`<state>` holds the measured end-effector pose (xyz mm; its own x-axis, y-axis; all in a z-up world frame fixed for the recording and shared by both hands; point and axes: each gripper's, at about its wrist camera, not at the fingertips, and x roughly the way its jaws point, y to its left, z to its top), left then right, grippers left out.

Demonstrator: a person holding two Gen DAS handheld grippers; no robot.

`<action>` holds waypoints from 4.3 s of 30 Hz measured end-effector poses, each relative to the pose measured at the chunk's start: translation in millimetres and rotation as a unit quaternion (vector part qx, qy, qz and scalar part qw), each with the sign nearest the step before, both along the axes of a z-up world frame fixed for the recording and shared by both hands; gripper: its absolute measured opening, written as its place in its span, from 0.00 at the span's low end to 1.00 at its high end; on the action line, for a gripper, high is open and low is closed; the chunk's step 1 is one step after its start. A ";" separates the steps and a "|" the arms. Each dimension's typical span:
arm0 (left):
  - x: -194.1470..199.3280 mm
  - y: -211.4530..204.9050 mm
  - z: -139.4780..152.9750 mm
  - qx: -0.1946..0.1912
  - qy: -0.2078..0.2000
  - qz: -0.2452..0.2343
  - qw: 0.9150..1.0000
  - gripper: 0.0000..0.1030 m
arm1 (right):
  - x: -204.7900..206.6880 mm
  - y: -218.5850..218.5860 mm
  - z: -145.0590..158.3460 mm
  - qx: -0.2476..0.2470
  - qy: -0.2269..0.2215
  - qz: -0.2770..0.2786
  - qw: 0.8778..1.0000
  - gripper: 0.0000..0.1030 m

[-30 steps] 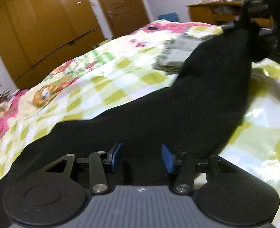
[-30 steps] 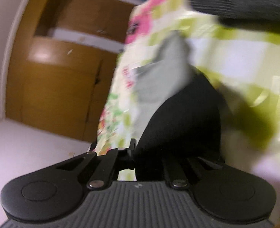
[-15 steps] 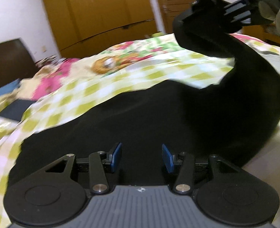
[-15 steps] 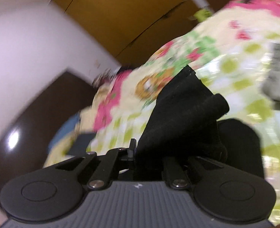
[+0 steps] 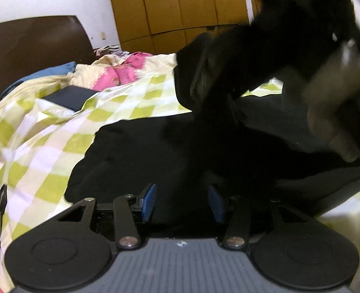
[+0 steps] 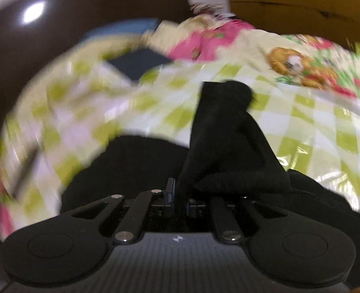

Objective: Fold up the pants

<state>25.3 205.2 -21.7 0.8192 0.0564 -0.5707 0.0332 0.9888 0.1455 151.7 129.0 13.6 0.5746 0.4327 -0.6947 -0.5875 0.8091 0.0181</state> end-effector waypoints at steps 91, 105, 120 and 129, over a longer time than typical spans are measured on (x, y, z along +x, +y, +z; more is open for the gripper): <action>53.7 -63.1 8.5 0.091 0.045 -0.019 0.995 0.66 | -29.2 -250.9 -47.2 0.230 0.165 -0.195 0.939 0.51; 60.2 -68.3 2.1 0.081 0.049 -0.034 0.995 0.66 | 2.5 -261.9 -81.5 0.393 0.261 -0.149 0.869 0.62; 58.2 -107.6 -0.1 0.101 0.070 -0.066 0.990 0.66 | -11.3 -293.3 -82.3 0.418 0.279 -0.199 0.842 0.16; 52.3 -150.4 3.4 0.092 0.069 -0.112 0.987 0.66 | -29.6 -336.9 -73.4 0.426 0.258 -0.233 0.835 0.16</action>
